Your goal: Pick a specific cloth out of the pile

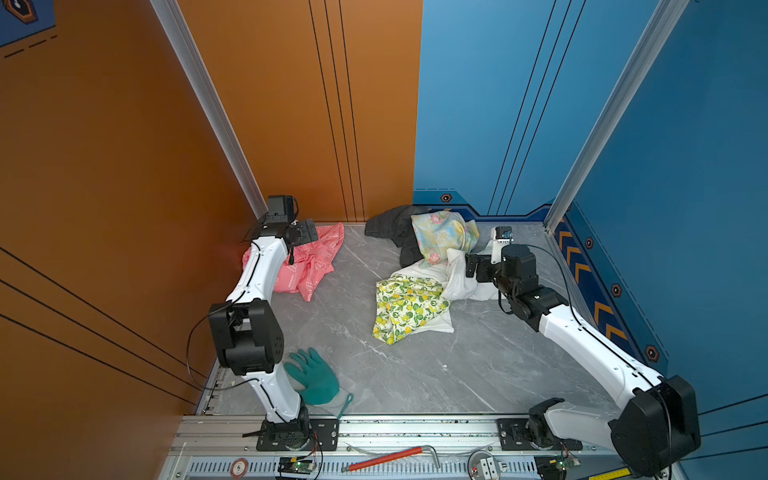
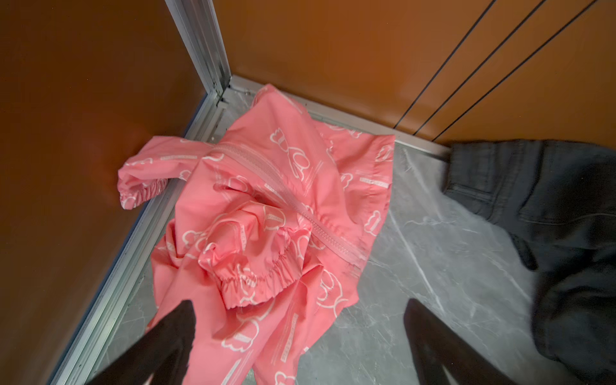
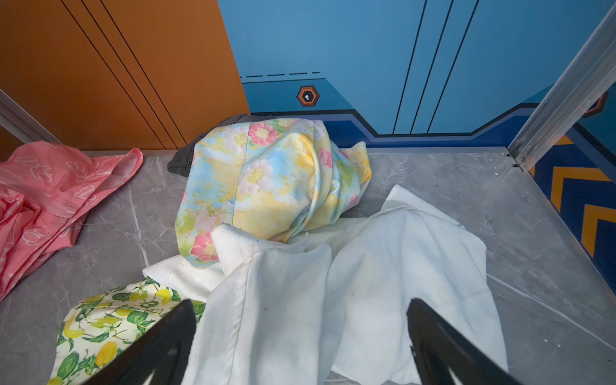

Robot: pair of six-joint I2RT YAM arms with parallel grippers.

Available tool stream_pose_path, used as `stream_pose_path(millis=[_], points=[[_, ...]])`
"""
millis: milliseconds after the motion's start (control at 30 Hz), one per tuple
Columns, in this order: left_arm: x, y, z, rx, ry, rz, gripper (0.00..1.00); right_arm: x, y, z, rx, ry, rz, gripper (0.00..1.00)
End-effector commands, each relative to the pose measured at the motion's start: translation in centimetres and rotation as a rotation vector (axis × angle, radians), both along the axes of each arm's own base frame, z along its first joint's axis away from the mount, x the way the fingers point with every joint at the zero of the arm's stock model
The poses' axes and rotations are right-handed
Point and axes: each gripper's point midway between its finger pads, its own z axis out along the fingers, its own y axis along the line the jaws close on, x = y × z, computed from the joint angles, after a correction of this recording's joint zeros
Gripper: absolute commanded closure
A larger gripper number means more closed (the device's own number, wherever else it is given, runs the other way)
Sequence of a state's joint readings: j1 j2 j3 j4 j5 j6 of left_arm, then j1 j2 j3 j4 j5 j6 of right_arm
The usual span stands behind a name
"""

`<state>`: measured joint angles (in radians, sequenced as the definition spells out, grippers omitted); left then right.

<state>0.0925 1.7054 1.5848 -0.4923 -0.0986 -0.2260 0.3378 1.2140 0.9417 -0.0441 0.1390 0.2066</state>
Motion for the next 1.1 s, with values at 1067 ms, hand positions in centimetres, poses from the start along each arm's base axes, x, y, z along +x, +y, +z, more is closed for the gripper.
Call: stream_pose_path(millis=[1067], points=[[-9.9, -3.2, -15.6, 0.259, -0.31, -0.08, 0.02, -0.1, -12.4, -16.4, -0.171, -0.067, -0.3, 0.0]])
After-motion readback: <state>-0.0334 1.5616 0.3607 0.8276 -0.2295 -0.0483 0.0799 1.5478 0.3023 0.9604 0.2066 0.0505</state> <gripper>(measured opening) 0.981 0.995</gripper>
